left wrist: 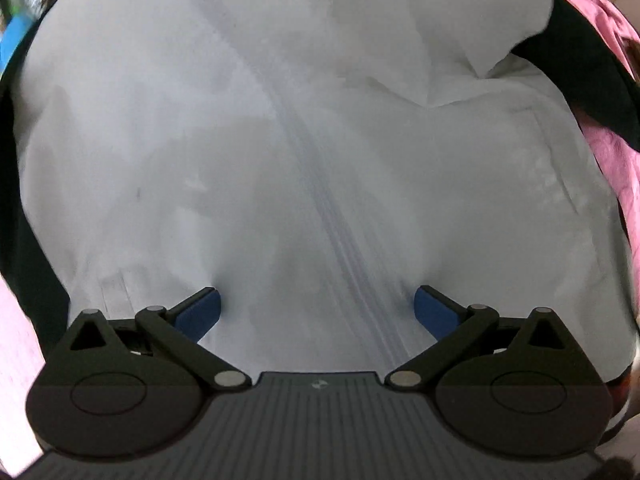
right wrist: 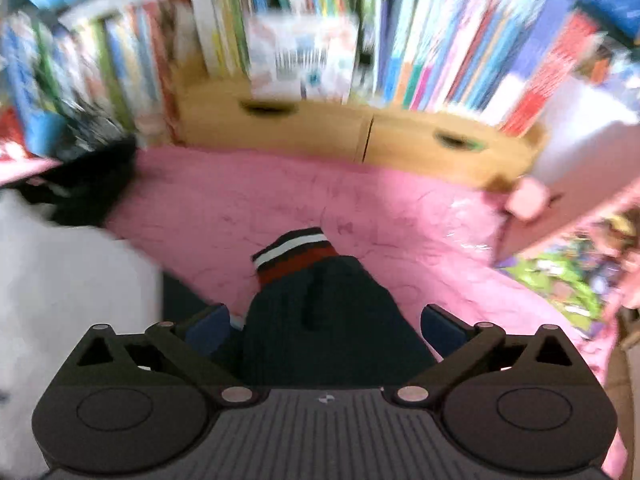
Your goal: Fold clothes
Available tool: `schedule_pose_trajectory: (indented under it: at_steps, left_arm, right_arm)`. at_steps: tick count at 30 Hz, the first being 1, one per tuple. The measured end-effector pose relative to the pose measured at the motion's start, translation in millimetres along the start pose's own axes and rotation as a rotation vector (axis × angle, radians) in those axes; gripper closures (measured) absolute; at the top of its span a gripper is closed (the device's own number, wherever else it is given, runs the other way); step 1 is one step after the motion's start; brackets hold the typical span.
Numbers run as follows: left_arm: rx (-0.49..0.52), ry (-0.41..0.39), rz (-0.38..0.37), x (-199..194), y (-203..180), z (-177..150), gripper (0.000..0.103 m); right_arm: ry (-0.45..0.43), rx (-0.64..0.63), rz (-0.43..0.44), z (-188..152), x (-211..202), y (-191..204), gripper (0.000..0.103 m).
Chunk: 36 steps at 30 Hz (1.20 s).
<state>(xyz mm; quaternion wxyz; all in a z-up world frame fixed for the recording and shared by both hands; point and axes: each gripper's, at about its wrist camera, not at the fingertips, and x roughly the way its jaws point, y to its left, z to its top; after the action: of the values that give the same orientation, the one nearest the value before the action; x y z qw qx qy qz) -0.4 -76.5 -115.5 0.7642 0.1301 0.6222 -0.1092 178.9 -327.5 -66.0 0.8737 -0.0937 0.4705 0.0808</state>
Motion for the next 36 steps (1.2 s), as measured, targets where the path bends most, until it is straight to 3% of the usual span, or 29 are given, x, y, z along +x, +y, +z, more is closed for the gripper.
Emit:
schedule_pose_trajectory:
  at_steps: [2,3,4,5,7,9,12,17,20,21,22,24,27,28,32,36]
  left_arm:
    - [-0.045,0.005,-0.014,1,4,-6,0.0]
    - [-0.061,0.005,-0.019,1,6,-9,0.0]
    - [-0.069,0.0,-0.02,1,7,-12,0.0]
    - [-0.076,-0.004,-0.021,1,7,-15,0.0]
    - [-0.079,-0.013,-0.021,1,7,-20,0.0]
    - [-0.081,-0.022,-0.021,1,8,-24,0.0]
    - [-0.076,-0.026,-0.026,2,9,-25,0.0]
    - [-0.054,-0.024,-0.027,4,9,-26,0.0]
    - [-0.044,-0.022,-0.027,5,9,-26,0.0]
    - [-0.041,-0.021,-0.027,6,10,-26,0.0]
    - [-0.038,-0.02,-0.028,6,10,-27,0.0]
    - [-0.037,-0.019,-0.028,7,12,-28,0.0]
    - [-0.04,-0.014,-0.027,7,13,-30,0.0]
    - [-0.041,-0.011,-0.026,8,14,-30,0.0]
    - [-0.047,0.001,-0.024,9,16,-31,0.0]
    - [-0.055,0.013,-0.023,9,19,-32,0.0]
  right_arm:
    - [0.088,0.017,-0.014,11,40,12,0.002]
    - [0.127,0.026,-0.019,12,54,15,0.02]
    - [0.165,0.036,-0.024,11,67,18,0.066]
    - [0.192,0.056,-0.025,9,72,17,0.075]
    - [0.14,0.088,-0.023,4,59,11,0.09]
    - [0.013,0.046,-0.089,1,25,2,0.092]
    - [-0.226,0.023,-0.206,-4,-49,-36,0.092]
    - [-0.589,0.194,-0.378,-39,-172,-136,0.091]
    - [-0.563,0.271,-0.486,-73,-190,-190,0.086]
    - [-0.507,0.298,-0.518,-85,-183,-206,0.076]
    - [-0.422,0.334,-0.535,-97,-169,-220,0.054]
    - [-0.21,0.418,-0.599,-121,-138,-245,0.023]
    - [0.007,0.505,-0.6,-160,-101,-250,0.022]
    - [0.032,0.526,-0.576,-170,-96,-246,0.021]
    - [0.033,0.56,-0.518,-191,-88,-208,0.009]
    - [-0.006,0.49,-0.366,-163,-83,-150,0.008]
